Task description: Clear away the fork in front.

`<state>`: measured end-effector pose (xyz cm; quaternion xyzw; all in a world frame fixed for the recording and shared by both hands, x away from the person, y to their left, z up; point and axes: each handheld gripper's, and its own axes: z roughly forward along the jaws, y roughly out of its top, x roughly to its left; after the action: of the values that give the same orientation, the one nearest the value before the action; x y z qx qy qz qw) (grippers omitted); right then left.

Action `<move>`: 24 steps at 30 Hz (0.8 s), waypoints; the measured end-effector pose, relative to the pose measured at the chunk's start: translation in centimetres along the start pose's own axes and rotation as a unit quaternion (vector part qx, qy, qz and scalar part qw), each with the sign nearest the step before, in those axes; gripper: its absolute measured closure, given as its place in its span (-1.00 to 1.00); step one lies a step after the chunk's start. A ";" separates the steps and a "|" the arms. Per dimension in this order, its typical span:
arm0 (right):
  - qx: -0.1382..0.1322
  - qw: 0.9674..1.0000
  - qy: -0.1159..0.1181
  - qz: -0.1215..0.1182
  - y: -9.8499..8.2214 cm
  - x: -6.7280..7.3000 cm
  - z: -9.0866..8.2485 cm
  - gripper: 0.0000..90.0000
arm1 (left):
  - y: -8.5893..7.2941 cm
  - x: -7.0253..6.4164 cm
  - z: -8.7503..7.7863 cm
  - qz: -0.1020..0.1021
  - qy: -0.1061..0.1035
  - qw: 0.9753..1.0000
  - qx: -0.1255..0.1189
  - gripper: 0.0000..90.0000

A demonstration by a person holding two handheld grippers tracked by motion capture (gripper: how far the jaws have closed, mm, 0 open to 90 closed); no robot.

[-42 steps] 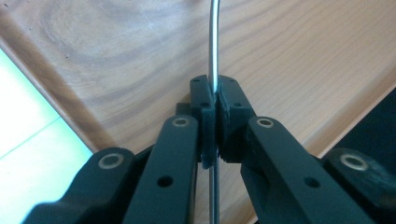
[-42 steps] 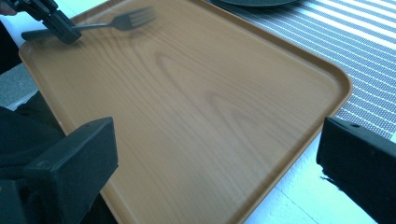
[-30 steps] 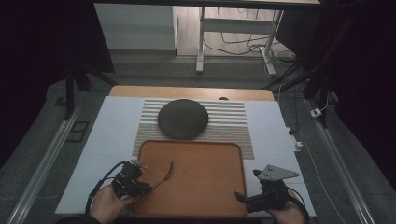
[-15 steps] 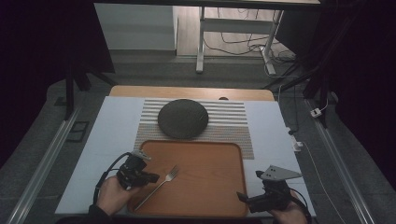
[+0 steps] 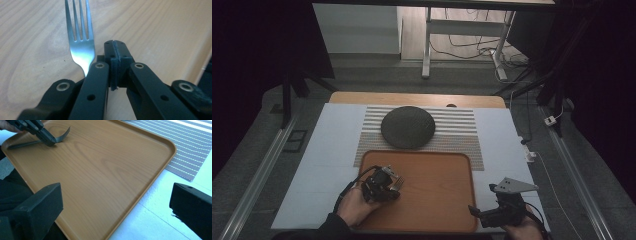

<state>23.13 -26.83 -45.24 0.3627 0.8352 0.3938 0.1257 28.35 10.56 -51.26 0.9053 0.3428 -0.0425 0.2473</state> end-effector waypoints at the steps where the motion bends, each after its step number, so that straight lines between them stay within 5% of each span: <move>1: 0.000 1.000 -0.002 0.000 0.0 0.0 0.0 -1.00 | 0.0 0.1 0.0 -0.001 -0.003 1.000 -0.003 0.96; 24: 0.003 1.000 0.000 0.003 0.0 -0.1 0.0 -1.00 | -1.1 2.8 -1.2 -0.048 0.031 0.998 -0.013 0.96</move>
<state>23.20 -26.91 -45.29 0.3659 0.8352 0.3916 0.1235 29.60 13.53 -51.34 0.8854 0.3939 -0.0221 0.2460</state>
